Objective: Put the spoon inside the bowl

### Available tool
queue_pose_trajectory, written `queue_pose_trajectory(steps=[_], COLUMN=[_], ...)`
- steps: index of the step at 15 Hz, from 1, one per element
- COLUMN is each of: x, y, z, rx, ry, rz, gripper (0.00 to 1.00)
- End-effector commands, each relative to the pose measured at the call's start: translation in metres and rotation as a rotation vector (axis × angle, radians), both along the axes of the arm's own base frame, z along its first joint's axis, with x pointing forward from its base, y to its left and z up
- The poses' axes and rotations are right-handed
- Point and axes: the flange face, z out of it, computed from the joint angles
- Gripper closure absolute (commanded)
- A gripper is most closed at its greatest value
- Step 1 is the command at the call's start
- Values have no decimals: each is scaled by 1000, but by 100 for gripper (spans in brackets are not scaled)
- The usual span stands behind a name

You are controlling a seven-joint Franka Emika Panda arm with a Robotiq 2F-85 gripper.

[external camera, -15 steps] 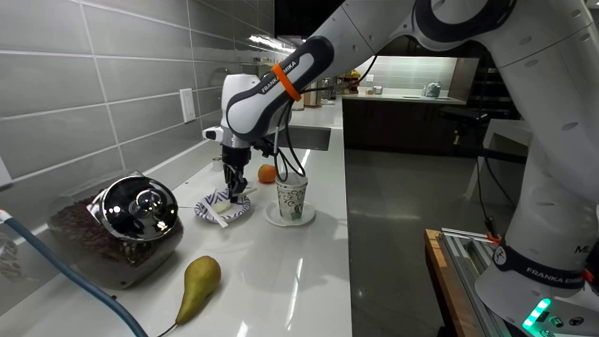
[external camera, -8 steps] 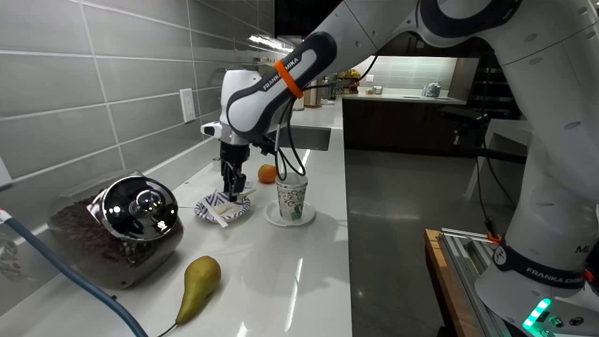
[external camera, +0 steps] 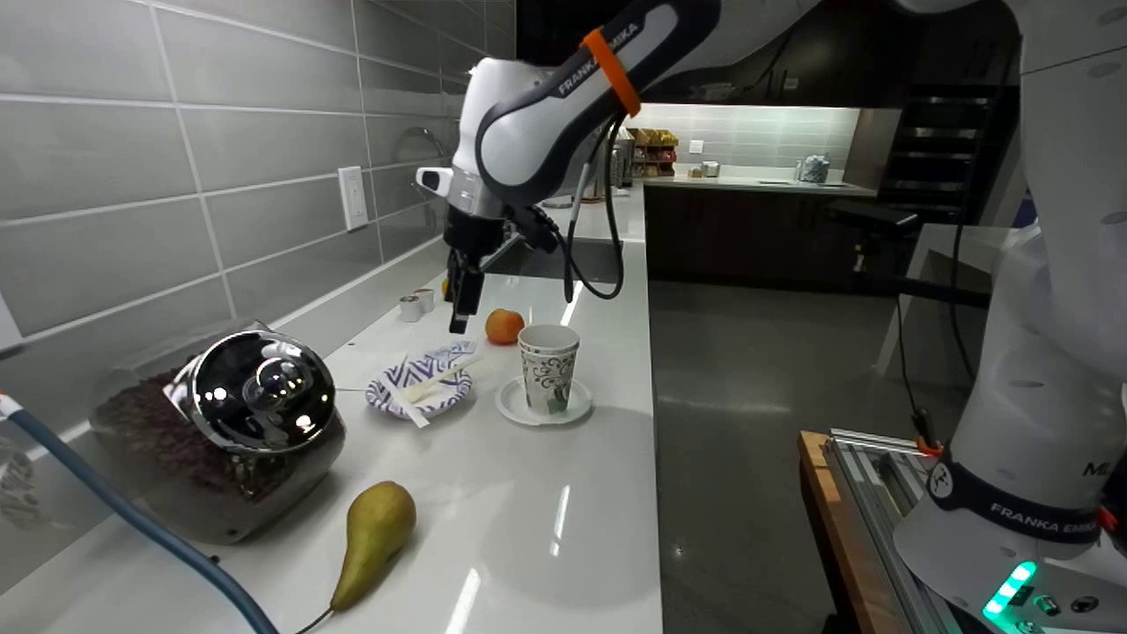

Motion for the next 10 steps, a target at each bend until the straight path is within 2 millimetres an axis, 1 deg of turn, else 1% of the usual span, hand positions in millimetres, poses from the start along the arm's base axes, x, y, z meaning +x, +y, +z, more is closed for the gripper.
queue_pose_trajectory(steps=[1,3,6,10], x=[-70,-106,-154,-212], y=[-5,-17,-32,-50], z=[22,30,53,95], rx=[117,184,274,362], ry=[-27,-38,-83,-138], rz=[-162,-253,-375,-554], gripper=[0,0,0,0])
